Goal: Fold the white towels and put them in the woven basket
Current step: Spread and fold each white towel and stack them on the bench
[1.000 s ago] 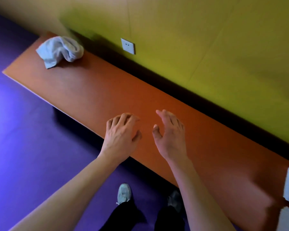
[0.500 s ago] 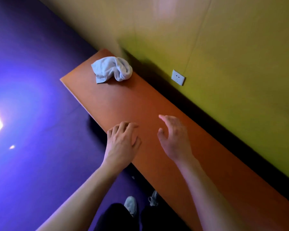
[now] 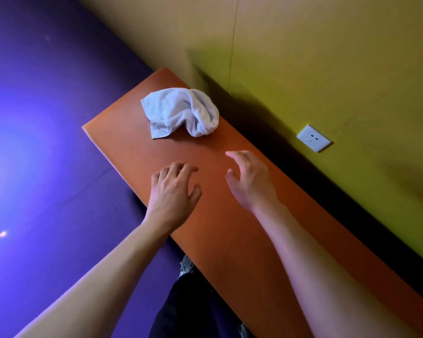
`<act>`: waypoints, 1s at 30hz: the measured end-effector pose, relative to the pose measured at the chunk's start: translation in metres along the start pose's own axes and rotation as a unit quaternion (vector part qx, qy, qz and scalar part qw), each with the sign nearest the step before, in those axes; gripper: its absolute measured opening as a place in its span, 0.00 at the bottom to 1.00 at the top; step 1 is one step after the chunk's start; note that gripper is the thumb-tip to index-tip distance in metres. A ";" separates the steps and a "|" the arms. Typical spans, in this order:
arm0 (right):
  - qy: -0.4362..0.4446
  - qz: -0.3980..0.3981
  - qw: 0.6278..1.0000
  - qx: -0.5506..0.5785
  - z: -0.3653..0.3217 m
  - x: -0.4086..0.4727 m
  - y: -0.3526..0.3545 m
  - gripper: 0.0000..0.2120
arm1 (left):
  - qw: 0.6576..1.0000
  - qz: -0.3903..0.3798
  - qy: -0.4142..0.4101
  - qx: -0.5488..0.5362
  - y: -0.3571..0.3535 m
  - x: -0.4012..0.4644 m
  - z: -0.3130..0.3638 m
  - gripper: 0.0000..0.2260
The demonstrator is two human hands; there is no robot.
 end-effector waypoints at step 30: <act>0.044 0.147 0.983 0.098 0.019 0.087 -0.068 0.05 | 0.995 -0.049 -0.071 -0.052 -0.045 0.130 -0.067 0.31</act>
Point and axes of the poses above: each hand's wrist, its own x-axis towards the middle knuckle, its own y-axis out of the back of the hand, z = x × y, the point moved 3 cm from there along x, towards the middle knuckle
